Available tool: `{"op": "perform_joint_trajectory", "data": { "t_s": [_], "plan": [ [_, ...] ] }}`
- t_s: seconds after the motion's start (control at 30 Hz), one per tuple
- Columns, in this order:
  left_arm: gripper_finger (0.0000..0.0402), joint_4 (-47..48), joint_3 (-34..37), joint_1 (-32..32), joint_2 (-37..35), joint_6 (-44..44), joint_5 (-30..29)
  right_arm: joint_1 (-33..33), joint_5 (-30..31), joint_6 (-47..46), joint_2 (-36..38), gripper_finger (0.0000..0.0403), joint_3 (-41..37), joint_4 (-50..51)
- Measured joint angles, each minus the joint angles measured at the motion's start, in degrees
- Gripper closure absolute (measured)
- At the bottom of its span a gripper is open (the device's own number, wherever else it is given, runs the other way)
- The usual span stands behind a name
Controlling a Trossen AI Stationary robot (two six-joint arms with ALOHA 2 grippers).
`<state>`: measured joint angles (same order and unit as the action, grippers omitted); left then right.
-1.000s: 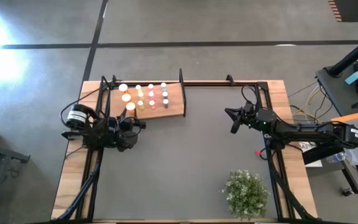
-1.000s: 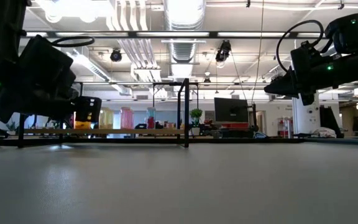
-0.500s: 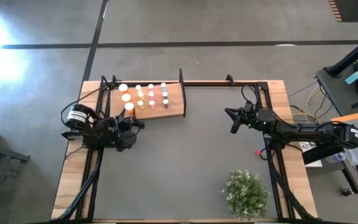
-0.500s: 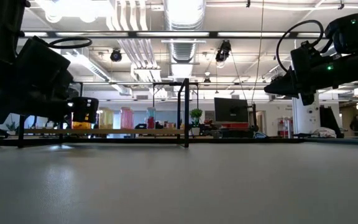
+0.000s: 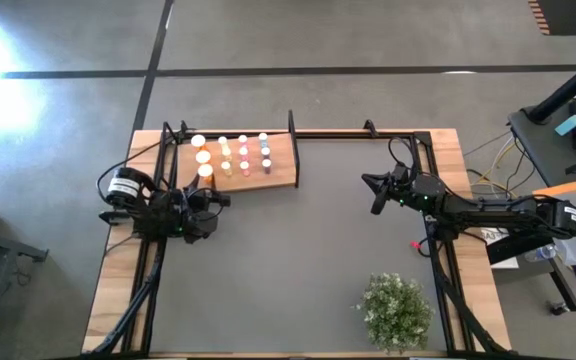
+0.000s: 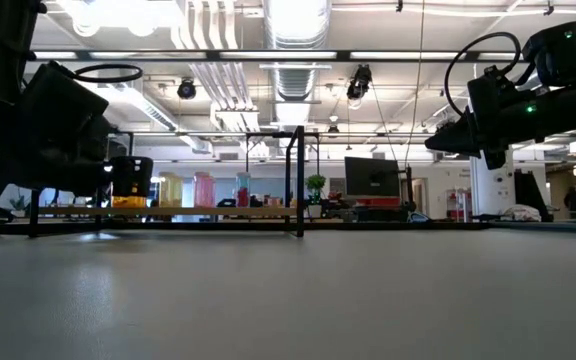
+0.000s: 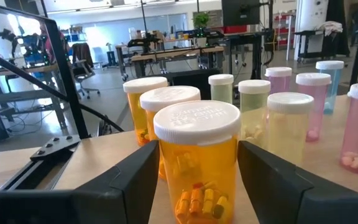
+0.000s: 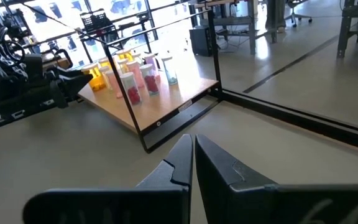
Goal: Pick and place medicine bottles onto shelf by color
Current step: Put the orange pill bottle on the shelf aligned with the other orange pill bottle, then return to Home Position
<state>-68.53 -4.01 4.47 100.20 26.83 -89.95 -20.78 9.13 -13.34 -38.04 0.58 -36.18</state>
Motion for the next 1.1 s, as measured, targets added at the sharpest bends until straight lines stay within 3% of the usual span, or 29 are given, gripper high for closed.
{"op": "perform_joint_trajectory", "data": {
  "t_s": [0.17,0.77,0.9,1.1],
  "plan": [
    [0.0189,0.0,0.8,0.0,-0.9,1.1,0.0,0.0,0.0,0.0,0.0,0.0394,0.0,0.0],
    [0.0071,-1.7,1.4,2.5,-1.9,2.6,0.3,0.0,0.0,0.0,0.0,0.0394,0.0,0.0],
    [0.0061,-8.2,1.3,3.1,-2.6,-3.7,-0.1,0.0,0.0,0.0,0.0,0.0394,0.0,0.0],
    [0.0061,-17.8,1.3,3.3,-5.4,-21.1,-0.5,0.0,0.0,0.0,0.0,0.0394,0.0,0.0]
  ]
}}
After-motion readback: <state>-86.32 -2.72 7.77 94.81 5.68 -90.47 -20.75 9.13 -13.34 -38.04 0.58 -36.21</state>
